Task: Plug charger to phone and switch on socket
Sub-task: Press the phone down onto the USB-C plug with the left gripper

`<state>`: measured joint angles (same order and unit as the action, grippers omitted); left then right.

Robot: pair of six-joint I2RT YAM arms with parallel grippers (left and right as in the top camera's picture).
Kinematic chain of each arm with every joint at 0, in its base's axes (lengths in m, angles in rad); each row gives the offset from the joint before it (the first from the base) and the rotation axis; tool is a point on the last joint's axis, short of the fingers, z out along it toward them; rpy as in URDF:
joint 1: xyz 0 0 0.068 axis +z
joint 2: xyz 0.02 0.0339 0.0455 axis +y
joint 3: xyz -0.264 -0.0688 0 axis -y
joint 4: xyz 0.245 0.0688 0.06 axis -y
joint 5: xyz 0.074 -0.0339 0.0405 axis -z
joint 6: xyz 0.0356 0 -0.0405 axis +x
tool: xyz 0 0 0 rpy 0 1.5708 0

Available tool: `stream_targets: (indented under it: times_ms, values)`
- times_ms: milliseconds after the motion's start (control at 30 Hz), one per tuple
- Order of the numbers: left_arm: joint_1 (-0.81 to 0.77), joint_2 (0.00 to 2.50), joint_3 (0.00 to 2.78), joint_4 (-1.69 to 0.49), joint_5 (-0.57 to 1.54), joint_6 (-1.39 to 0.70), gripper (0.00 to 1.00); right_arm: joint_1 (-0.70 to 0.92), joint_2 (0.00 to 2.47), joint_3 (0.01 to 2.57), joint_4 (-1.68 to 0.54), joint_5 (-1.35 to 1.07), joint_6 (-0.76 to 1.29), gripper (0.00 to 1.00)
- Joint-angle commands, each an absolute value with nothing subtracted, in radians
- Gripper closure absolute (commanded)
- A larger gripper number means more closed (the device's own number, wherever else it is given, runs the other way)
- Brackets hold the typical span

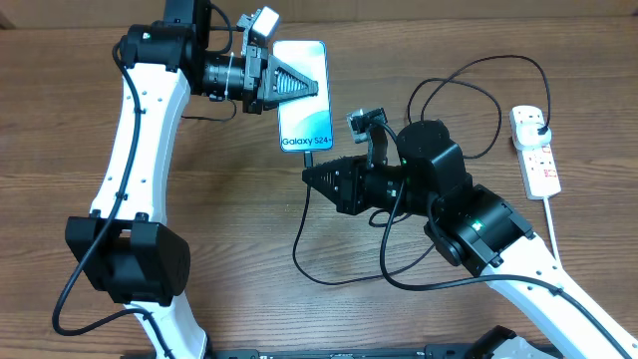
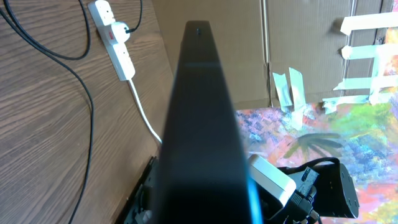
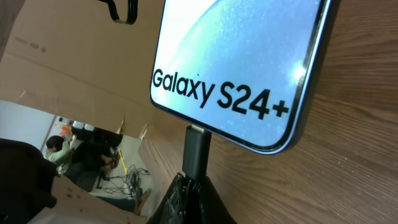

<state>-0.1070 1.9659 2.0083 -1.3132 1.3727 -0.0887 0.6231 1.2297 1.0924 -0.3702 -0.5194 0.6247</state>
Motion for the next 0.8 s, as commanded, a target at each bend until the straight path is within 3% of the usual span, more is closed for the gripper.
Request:
stream_targets:
  times_ms: [0, 400, 667, 767]
  values:
    - [-0.113, 1.945, 2.024, -1.336, 1.404, -0.048, 0.96, 0.593, 1.248, 1.102, -0.324, -0.446, 0.626, 0.96]
    - [-0.111, 1.945, 2.024, -1.335, 1.352, -0.04, 0.96, 0.593, 1.253, 1.102, -0.332, -0.446, 0.625, 0.96]
    - [-0.111, 1.946, 2.024, -1.338, 1.171, -0.04, 0.96, 0.593, 1.253, 1.102, -0.422, -0.445, 0.624, 0.77]
    - [-0.111, 1.949, 2.024, -1.34, 1.051, -0.04, 0.96, 0.593, 1.253, 1.102, -0.453, -0.441, 0.622, 0.75]
